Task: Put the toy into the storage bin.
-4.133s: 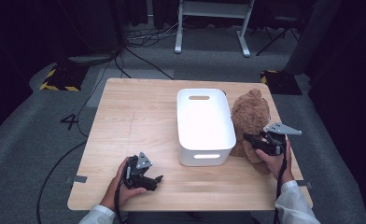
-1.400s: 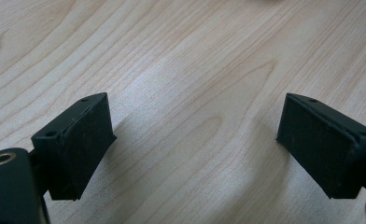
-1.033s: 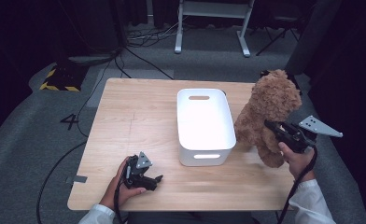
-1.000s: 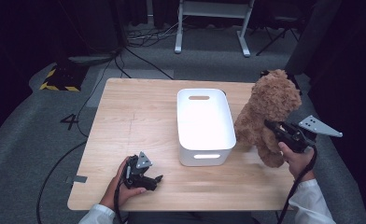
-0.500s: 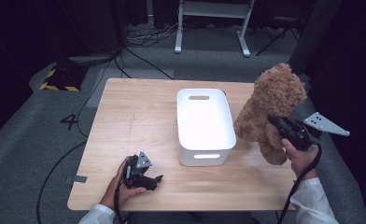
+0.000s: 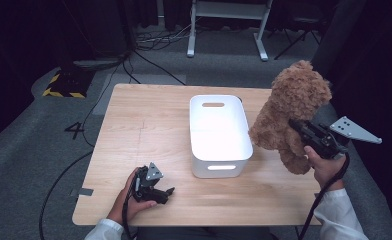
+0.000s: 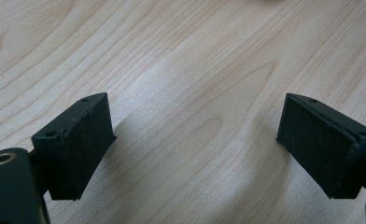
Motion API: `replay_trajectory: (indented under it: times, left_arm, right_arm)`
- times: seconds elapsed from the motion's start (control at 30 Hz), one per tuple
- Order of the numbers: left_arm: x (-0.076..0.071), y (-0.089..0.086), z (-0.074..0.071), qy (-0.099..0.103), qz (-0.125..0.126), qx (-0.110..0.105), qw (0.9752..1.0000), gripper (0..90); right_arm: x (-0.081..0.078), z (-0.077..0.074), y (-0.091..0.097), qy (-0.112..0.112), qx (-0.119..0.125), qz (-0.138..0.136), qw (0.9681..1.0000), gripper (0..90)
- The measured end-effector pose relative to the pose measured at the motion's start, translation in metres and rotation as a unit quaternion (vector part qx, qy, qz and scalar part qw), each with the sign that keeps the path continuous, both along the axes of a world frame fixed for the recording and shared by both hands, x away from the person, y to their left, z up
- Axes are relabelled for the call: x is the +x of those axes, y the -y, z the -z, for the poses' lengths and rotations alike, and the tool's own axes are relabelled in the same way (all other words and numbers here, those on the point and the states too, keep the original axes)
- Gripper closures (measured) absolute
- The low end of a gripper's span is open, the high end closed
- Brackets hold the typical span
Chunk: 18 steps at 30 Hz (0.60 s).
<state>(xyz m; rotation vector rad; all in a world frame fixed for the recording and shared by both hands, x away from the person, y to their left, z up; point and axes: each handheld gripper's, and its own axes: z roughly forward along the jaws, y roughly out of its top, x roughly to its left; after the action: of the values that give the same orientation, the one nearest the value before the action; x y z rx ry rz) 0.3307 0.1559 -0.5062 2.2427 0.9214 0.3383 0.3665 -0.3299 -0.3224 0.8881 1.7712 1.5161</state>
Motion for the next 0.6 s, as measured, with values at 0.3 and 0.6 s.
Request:
replay_trajectory:
  times: [0.3, 0.6]
  left_arm:
    - [0.000, 0.000, 0.000, 0.000, 0.000, 0.000, 1.0000, 10.6]
    - [0.000, 0.000, 0.000, 0.000, 0.000, 0.000, 1.0000, 10.6]
  right_arm:
    - [-0.001, -0.008, -0.009, 0.006, -0.001, -0.007, 1.0000, 74.0]
    - [-0.002, -0.016, -0.022, 0.015, 0.006, -0.023, 0.9996, 74.1]
